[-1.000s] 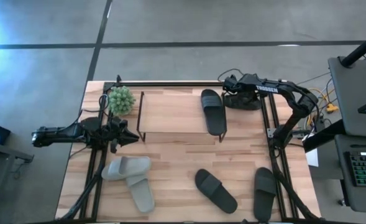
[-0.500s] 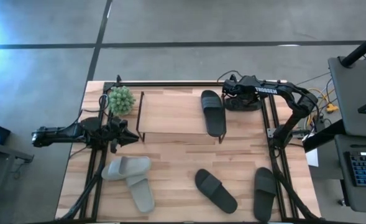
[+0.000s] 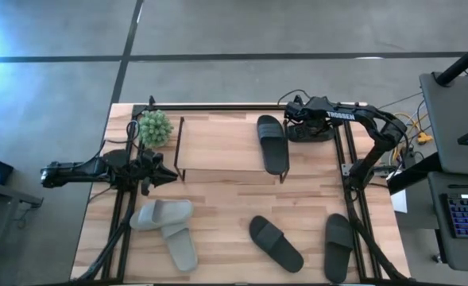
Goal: Pick and place slides into the shelf
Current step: Put the black slipper on the shelf
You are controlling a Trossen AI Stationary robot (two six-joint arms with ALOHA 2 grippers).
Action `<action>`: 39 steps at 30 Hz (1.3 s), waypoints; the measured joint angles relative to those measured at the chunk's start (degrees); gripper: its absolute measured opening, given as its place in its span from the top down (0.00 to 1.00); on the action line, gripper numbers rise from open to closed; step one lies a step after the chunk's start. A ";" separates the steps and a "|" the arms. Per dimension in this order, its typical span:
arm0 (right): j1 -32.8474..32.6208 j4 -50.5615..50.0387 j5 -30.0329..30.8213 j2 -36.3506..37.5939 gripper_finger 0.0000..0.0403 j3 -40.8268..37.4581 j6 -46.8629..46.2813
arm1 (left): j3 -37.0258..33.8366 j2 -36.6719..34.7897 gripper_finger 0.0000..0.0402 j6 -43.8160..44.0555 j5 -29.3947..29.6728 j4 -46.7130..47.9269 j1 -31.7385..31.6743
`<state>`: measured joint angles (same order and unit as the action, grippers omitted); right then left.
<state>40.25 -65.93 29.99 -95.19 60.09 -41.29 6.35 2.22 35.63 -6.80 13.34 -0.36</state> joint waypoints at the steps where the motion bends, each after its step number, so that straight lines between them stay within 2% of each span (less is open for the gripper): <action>1: 0.00 -0.17 -0.19 0.26 0.97 0.11 0.01 | 0.00 0.00 0.84 0.01 0.01 0.00 0.00; 7: -0.38 -1.92 0.61 4.87 0.98 0.85 -2.02 | 0.00 0.00 0.84 0.00 0.00 0.00 0.00; 15: -1.05 -0.97 6.48 17.16 0.98 4.50 -5.64 | 0.00 0.00 0.84 0.00 -0.01 -0.02 0.02; 20: -4.65 10.04 9.22 25.80 0.98 7.74 2.39 | 0.00 0.00 0.84 0.05 0.09 -0.06 0.00; 24: -9.94 22.69 9.15 28.70 0.98 10.71 15.12 | 0.01 -0.04 0.84 0.64 1.48 -2.15 0.00; 28: -16.50 29.49 8.64 26.77 0.98 14.70 27.36 | 0.03 -0.02 0.84 10.22 2.07 -6.13 0.04; 34: -24.08 31.80 8.53 17.13 0.98 21.52 47.13 | 0.02 -0.06 0.84 11.97 2.25 -6.90 0.00; 39: -26.89 31.50 6.53 6.85 0.98 27.81 52.15 | -0.02 -0.02 0.84 11.97 2.22 -6.88 0.00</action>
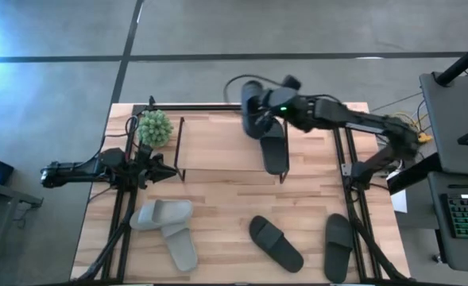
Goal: Pick and place slides into the shelf
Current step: Put the black slipper on the shelf
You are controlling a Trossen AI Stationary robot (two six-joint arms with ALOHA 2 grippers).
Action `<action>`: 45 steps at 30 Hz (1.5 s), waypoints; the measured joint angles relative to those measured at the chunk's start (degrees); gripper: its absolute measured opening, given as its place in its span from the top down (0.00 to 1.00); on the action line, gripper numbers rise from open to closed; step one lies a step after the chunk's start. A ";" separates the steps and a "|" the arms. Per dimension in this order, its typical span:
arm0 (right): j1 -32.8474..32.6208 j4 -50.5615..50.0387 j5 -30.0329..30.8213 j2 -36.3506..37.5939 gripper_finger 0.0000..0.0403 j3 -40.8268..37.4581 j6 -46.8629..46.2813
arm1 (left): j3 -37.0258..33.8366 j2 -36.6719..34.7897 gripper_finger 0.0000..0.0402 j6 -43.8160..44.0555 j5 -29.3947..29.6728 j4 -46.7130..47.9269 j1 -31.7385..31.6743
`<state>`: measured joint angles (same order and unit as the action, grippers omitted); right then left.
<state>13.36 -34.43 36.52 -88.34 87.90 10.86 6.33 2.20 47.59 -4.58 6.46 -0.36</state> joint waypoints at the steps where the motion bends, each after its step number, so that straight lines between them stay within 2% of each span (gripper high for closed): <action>1: -0.46 -0.55 -0.28 -1.93 0.98 1.49 0.45 | 0.00 0.00 0.84 0.00 0.00 -0.02 0.00; 3: -1.63 -4.60 1.52 -5.89 0.97 5.06 0.51 | 0.00 0.00 0.84 0.00 0.00 -0.02 0.00; 6: -3.26 -14.82 7.99 -10.79 0.97 10.11 -2.55 | 0.00 0.00 0.84 0.00 -0.02 -0.02 0.00; 11: -6.71 -22.33 8.69 -14.67 0.97 14.34 -5.01 | -0.02 0.06 0.84 0.00 -0.07 0.00 0.00; 20: -12.59 -22.58 8.60 -15.44 0.97 13.74 -4.42 | -0.04 0.02 0.84 -0.01 -0.20 0.00 0.00; 27: -12.61 -22.76 8.08 -15.51 0.97 10.89 -8.39 | -0.04 0.02 0.84 0.00 -0.20 0.00 0.00; 32: -12.72 -22.70 3.45 -15.49 0.97 9.46 -9.41 | -0.07 0.02 0.84 0.00 -0.17 0.00 0.00; 40: -12.69 -22.31 2.42 -15.31 0.97 7.62 -12.14 | -0.07 0.02 0.84 -0.02 0.03 0.01 0.00; 45: -12.23 -22.26 0.54 -15.31 0.89 7.63 -14.27 | -0.07 0.02 0.84 0.00 0.02 0.00 0.00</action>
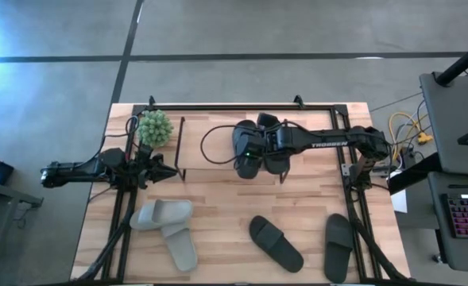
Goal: Pick and place slides into the shelf
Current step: Put the black slipper on the shelf
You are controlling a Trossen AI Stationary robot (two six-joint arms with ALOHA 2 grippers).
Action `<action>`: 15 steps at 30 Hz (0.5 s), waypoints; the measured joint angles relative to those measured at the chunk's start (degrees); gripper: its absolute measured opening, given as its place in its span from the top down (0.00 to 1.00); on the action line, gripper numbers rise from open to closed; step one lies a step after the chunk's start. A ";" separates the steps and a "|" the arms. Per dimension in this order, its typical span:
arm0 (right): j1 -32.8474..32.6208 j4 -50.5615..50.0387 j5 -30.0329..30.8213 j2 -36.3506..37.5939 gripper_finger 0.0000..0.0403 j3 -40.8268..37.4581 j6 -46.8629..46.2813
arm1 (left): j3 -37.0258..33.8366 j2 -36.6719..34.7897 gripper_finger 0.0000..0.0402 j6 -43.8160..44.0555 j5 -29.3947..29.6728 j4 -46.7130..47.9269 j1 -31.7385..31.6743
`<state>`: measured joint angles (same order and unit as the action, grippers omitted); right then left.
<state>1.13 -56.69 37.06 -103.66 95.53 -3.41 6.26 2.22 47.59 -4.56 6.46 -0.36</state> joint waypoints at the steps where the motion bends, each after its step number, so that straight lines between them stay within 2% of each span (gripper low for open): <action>1: 0.08 -0.03 -0.78 0.00 0.87 0.01 -0.79 | 0.00 0.00 0.84 -0.02 -0.02 0.00 0.01; 5: 0.15 -0.38 -3.63 0.00 0.76 0.01 -2.82 | 0.00 0.00 0.84 -0.02 -0.02 0.00 0.00; 10: 0.04 -2.93 -3.91 0.33 0.61 0.01 -6.13 | 0.00 0.00 0.84 0.00 -0.04 0.01 0.00; 15: -0.86 -8.69 -4.23 1.20 0.52 1.38 -9.36 | 0.00 0.02 0.84 -0.02 -0.07 0.00 0.02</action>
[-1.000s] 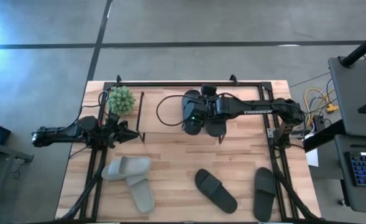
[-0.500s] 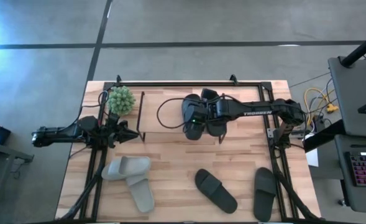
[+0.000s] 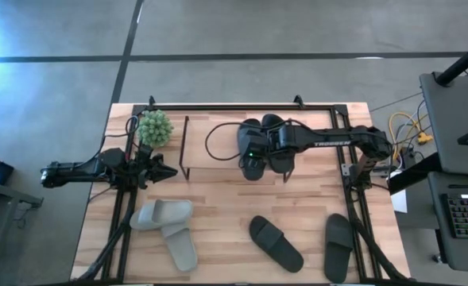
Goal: Pick and place slides into the shelf
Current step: Put the black slipper on the shelf, then adjust the black slippers on the shelf
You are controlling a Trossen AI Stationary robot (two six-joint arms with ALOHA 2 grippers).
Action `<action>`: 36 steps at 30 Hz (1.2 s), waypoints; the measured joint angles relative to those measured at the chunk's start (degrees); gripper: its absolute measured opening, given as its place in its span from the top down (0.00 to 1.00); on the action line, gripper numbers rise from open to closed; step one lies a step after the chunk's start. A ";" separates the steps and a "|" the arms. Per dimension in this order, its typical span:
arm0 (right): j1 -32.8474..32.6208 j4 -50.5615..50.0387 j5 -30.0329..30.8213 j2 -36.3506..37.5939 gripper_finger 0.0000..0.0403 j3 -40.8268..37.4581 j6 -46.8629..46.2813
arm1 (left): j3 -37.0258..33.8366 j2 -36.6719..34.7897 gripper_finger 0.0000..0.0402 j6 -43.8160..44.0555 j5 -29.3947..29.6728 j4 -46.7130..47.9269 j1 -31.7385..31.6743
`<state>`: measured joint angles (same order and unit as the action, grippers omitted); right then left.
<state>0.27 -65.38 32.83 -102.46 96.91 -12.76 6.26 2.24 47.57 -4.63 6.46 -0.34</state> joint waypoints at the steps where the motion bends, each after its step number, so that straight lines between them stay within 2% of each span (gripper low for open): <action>1: -0.07 -0.32 -0.21 0.05 0.51 0.29 -0.36 | -0.02 -0.02 0.84 0.01 -0.08 0.04 -0.01; 7: -0.28 -1.61 -5.02 1.10 0.48 1.28 -1.52 | -0.02 0.00 0.84 0.01 -0.18 0.02 0.00; 10: -0.76 -2.87 -4.98 2.18 0.49 1.77 -4.98 | -0.02 -0.02 0.84 0.01 -0.17 0.02 0.00; 15: -0.23 2.91 -5.90 2.90 0.49 6.32 -6.90 | -0.02 -0.02 0.84 0.01 -0.14 0.02 0.00; 19: 2.93 8.15 -11.01 -0.73 0.53 12.44 -5.15 | -0.02 -0.07 0.84 0.01 -0.13 0.01 0.00; 25: 6.34 -0.54 -23.81 -8.07 0.58 20.03 0.30 | -0.02 -0.02 0.84 0.01 -0.08 0.02 0.00; 36: 6.26 -5.09 -25.68 -21.29 0.60 33.84 13.99 | -0.02 0.00 0.84 0.00 0.07 -0.01 0.00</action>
<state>6.53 -70.47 7.15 -123.75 130.75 1.23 6.24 2.24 47.58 -4.56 6.44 -0.34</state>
